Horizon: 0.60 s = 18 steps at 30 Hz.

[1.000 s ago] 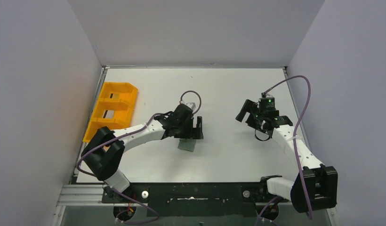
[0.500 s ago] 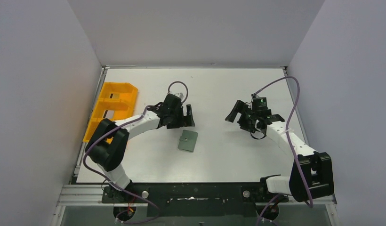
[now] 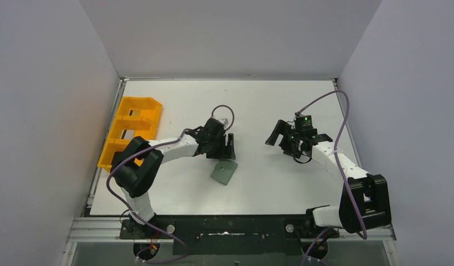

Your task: Take the credit cards out of the card holder

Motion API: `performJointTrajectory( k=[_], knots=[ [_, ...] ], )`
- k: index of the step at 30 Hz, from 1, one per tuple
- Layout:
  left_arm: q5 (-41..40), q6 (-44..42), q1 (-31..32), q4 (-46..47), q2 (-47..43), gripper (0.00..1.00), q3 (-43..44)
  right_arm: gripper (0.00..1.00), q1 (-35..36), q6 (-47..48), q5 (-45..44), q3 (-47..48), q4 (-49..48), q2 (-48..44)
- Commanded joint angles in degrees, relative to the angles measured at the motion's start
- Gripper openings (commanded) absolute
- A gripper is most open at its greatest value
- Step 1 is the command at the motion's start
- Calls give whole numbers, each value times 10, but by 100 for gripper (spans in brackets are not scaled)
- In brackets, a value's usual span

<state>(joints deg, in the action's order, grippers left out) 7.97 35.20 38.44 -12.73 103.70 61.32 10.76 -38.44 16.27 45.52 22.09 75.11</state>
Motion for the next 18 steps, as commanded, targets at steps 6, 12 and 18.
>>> performJointTrajectory(
  k=[6, 12, 18],
  knots=[
    [-27, 51, 83, -2, -74, 68, -72, 100, 1, 14, -23, 16, 9, 19],
    [-135, 8, 30, -94, -131, 79, -1, 100, 1, 22, -32, 21, 17, 7],
    [-155, 1, -176, -123, -185, 86, 38, 99, 1, 26, -47, 22, 30, -3]
  ],
)
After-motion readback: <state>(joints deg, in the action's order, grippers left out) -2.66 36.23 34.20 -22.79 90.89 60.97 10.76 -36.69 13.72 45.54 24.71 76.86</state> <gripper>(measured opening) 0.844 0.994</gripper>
